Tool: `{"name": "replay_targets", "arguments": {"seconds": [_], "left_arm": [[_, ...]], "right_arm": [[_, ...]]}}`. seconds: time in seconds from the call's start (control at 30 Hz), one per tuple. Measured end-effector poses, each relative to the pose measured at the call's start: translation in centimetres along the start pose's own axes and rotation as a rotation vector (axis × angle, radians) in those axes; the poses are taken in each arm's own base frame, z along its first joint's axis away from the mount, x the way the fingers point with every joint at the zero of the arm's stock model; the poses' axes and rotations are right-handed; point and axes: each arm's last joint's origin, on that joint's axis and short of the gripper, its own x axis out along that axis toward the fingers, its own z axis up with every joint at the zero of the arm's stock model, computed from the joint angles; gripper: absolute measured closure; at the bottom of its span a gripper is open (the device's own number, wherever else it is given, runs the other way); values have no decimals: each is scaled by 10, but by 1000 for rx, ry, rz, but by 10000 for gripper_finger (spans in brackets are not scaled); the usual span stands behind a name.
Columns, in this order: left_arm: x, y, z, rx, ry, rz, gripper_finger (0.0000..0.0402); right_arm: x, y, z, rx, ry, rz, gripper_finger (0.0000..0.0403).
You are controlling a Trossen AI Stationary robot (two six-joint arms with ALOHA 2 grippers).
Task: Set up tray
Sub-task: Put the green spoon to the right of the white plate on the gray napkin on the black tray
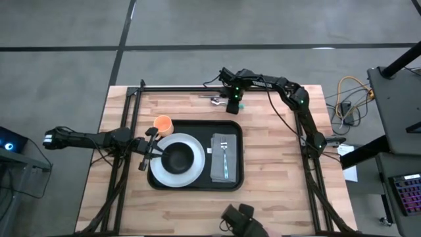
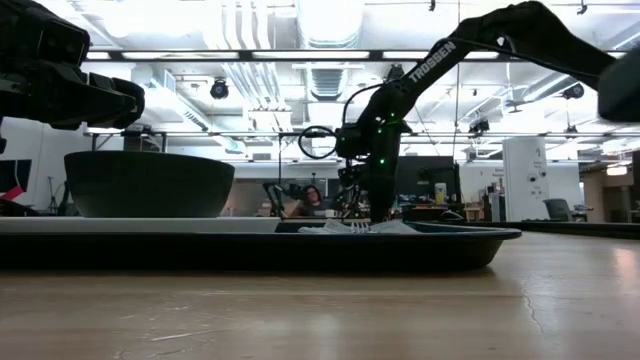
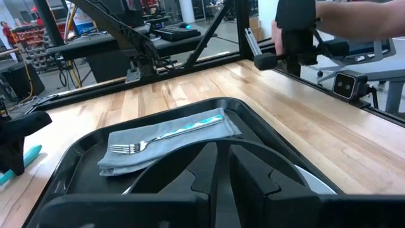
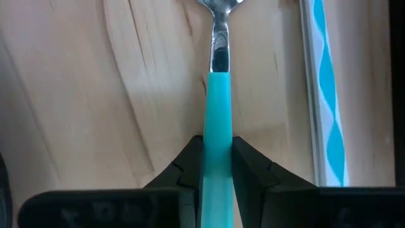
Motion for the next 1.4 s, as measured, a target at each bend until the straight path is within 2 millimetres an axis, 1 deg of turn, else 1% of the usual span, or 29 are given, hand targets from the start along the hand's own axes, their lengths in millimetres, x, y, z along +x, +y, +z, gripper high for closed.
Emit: {"name": "replay_targets", "arguments": {"seconds": [0.23, 0.5, 0.77, 0.87, 1.0, 1.13, 1.4], "left_arm": [[0, 0, 0, 0, 0, 0, 379], [0, 0, 0, 0, 0, 0, 379], [0, 0, 0, 0, 0, 0, 379], [0, 0, 0, 0, 0, 0, 379], [0, 0, 0, 0, 0, 0, 379], [0, 0, 0, 0, 0, 0, 379], [0, 0, 0, 0, 0, 0, 379]], "right_arm": [[-19, 6, -1, 136, 23, 2, 357], [-22, 17, -2, 366, 79, 13, 358], [-21, 42, 6, 517, 85, 14, 358], [-23, 55, 10, 568, 81, 13, 358], [-26, 77, 15, 629, 76, 13, 358], [-29, 102, 20, 685, 69, 3, 358], [-25, 159, 25, 799, 80, 1, 358]]}}
